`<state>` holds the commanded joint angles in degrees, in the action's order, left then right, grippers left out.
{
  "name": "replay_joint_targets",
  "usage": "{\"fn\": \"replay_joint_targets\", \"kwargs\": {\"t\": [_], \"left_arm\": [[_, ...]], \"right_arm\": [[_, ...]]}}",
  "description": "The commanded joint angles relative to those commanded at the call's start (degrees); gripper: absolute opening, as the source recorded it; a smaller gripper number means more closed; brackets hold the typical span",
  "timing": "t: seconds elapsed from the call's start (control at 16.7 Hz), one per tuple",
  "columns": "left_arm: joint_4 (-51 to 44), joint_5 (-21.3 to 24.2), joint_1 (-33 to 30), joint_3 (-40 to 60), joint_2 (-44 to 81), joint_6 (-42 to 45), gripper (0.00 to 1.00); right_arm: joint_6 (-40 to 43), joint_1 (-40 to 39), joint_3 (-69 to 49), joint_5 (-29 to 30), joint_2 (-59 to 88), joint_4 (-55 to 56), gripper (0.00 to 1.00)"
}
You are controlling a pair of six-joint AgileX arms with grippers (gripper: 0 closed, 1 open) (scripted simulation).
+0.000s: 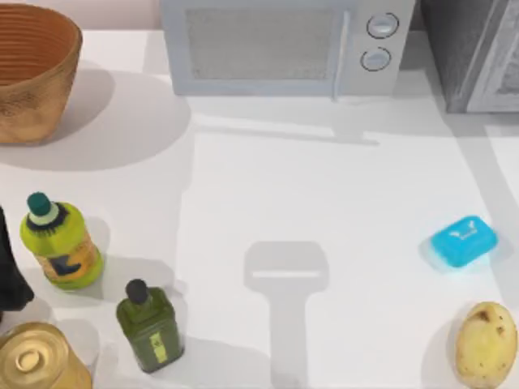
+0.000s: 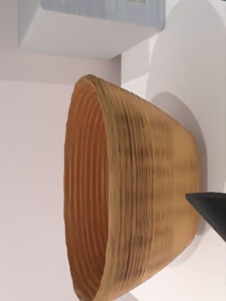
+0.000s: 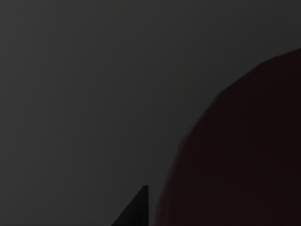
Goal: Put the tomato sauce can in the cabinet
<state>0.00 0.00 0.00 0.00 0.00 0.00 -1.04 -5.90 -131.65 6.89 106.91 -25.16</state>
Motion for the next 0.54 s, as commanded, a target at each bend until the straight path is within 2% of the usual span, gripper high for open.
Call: {"fn": "replay_joint_targets", "kwargs": {"t": [0.18,0.54], "left_arm": [[0.0,0.0,0.0,0.0,0.0,0.0,1.0],[0.0,0.0,0.0,0.0,0.0,0.0,1.0]], "right_arm": [[0.0,0.0,0.0,0.0,0.0,0.0,0.98],[0.0,0.0,0.0,0.0,0.0,0.0,1.0]]}}
